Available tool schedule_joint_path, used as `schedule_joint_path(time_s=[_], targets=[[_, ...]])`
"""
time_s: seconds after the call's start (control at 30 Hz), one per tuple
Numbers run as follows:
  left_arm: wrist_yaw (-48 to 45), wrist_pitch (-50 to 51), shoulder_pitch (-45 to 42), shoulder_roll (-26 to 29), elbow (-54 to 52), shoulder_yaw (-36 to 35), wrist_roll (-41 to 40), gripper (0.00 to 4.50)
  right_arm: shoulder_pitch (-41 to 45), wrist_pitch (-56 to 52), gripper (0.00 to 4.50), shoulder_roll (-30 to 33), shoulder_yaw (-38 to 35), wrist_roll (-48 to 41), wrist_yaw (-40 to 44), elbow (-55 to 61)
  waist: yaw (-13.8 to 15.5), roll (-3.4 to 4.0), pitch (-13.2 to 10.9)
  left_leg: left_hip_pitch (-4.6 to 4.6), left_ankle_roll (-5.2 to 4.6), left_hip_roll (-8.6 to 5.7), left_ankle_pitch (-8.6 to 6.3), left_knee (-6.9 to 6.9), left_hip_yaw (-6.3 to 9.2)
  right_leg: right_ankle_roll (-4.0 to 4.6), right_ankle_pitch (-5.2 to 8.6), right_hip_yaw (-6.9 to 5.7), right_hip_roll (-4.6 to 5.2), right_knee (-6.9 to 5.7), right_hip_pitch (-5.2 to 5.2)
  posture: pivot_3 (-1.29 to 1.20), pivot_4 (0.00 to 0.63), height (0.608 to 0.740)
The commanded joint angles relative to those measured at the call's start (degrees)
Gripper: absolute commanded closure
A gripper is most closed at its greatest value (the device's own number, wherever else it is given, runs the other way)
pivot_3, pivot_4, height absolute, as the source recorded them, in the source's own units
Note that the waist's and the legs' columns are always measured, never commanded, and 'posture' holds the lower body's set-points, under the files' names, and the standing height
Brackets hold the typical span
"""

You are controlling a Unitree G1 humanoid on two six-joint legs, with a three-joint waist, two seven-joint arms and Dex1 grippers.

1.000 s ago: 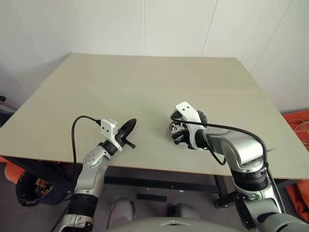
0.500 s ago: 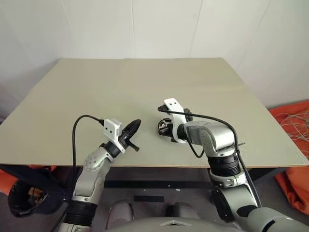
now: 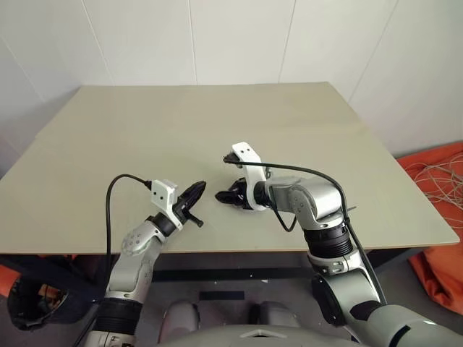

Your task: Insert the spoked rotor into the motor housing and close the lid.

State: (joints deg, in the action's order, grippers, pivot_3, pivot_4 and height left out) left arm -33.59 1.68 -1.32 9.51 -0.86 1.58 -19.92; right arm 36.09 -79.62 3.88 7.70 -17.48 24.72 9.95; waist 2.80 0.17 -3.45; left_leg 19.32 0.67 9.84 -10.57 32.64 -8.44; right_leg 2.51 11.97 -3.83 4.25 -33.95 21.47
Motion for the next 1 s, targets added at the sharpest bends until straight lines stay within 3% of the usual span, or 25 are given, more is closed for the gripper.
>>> schedule_joint_path(time_s=[0.03,0.23,0.53,0.7,0.8,1.0], targets=[[0.8,-0.2,0.3,-0.5,-3.8,0.4,0.0,4.31,5.1,4.6,2.49,-1.5,-5.2,-4.6,2.0,4.5,0.1,-0.01,0.0,0.06,0.03,0.01,-0.02,-0.06,-0.01,0.08,-0.05,0.0,-0.01,-0.07,0.11,0.0,0.0,0.74],[2.5,2.1,0.8,-0.7,-7.3,1.4,0.0,4.31,8.5,16.4,4.48,0.0,-7.1,-1.9,-1.6,3.6,1.3,-0.02,0.0,0.65,0.35,0.03,0.01,-0.03,-0.05,0.78,-0.04,0.06,-0.04,-0.74,0.96,0.0,0.0,0.74],[3.1,4.3,0.3,-0.4,-8.6,1.8,-0.3,4.31,4.3,37.1,4.48,18.6,1.7,14.5,-3.0,-3.9,1.8,-0.05,0.0,0.54,0.28,0.0,-0.05,0.24,-0.06,0.3,0.15,0.12,-0.03,-0.73,0.78,0.0,0.0,0.74],[3.0,4.5,0.6,-0.3,-9.1,2.0,-0.5,4.31,-2.5,42.0,4.48,32.7,5.2,20.4,3.0,-6.1,2.5,-0.04,0.0,0.61,0.2,-0.02,-0.09,0.39,-0.06,0.23,0.11,0.12,-0.03,-0.73,0.77,0.0,0.0,0.74],[2.8,4.6,0.6,-0.2,-9.2,2.3,-0.3,4.31,-9.6,44.1,4.48,41.4,8.1,21.3,11.3,-3.7,2.7,-0.04,0.0,0.64,0.12,0.0,-0.13,0.39,-0.07,0.23,0.11,0.12,-0.03,-0.74,0.77,0.0,0.0,0.74],[1.2,4.3,0.8,0.8,-8.3,2.0,-0.9,4.31,-16.4,43.1,4.48,41.9,4.0,14.6,17.8,4.1,2.0,0.04,0.0,0.74,-0.02,0.03,-0.21,0.37,-0.12,0.23,0.11,0.12,-0.05,-0.72,0.8,0.0,0.0,0.74]])
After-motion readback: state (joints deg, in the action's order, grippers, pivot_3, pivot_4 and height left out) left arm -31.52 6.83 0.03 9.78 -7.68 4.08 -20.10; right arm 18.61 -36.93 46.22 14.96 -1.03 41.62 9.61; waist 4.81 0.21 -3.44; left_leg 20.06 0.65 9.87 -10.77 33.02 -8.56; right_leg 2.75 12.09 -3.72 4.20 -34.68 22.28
